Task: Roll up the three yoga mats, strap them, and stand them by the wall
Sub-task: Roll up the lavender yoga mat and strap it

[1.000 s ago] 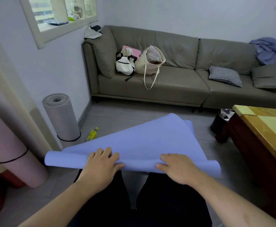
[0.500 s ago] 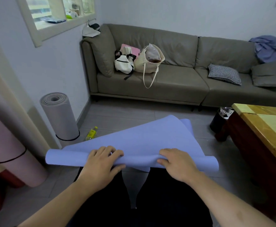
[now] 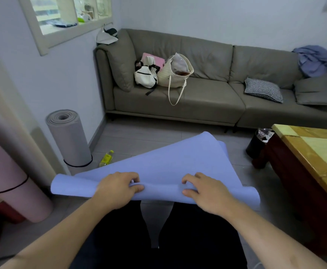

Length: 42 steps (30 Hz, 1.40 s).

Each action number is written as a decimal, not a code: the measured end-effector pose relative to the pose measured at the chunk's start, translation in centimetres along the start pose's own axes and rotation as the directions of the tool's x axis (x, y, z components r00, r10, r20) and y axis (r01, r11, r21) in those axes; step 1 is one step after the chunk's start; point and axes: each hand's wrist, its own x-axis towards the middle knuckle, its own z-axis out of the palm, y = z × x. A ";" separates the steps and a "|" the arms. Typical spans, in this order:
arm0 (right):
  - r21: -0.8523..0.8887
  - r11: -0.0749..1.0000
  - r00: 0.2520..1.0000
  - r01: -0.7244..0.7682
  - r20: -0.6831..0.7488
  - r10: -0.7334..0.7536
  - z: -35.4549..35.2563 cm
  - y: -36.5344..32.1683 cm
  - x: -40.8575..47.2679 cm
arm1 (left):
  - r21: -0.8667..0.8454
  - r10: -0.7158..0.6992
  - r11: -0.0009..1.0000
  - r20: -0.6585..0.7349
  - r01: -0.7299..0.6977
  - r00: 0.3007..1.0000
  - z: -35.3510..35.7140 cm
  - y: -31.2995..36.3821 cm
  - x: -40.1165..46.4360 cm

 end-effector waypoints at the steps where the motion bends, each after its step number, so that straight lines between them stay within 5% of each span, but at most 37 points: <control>1: -0.109 0.992 0.994 0.064 -0.080 -0.073 0.7 -0.1 -0.4 | 0.000 -0.007 1.000 0.012 0.007 1.000 -0.1 -0.1 0.3; 7: -0.408 0.910 0.987 0.072 -0.101 -0.123 3.6 -0.2 -1.2 | 0.037 0.035 0.999 0.017 -0.035 0.999 0.3 0.5 0.6; 10: -0.350 0.935 0.997 0.062 -0.021 -0.074 1.9 0.0 0.3 | 0.292 0.298 0.928 -0.220 -0.229 0.929 2.0 -0.2 -1.0; 13: -0.218 0.975 0.996 0.050 0.080 -0.034 1.1 0.1 0.9 | 0.443 0.433 0.843 -0.228 -0.303 0.872 3.0 -1.4 -2.5; 17: -0.161 0.986 0.992 0.029 0.129 -0.008 0.5 -0.3 0.8 | 0.573 0.343 0.783 -0.071 -0.243 0.937 2.1 -0.9 -1.0; 21: -0.115 0.993 0.981 -0.014 0.192 0.036 -0.2 -0.6 0.4 | 0.529 0.345 0.791 0.030 -0.308 0.938 0.8 -0.8 -0.6; 26: -0.345 0.938 0.998 0.030 0.062 -0.010 1.0 -1.5 -1.2 | 0.417 0.206 0.855 0.274 -0.309 0.939 -0.9 0.4 -0.3; 35: -0.267 0.963 0.999 -0.022 0.017 0.028 1.6 -1.1 -0.4 | 0.569 0.371 0.778 -0.074 -0.266 0.926 2.2 0.4 -1.4; 42: -0.433 0.898 0.988 -0.070 -0.157 0.002 4.1 -1.9 -1.2 | 0.510 0.251 0.804 0.175 -0.305 0.952 -0.1 0.9 0.1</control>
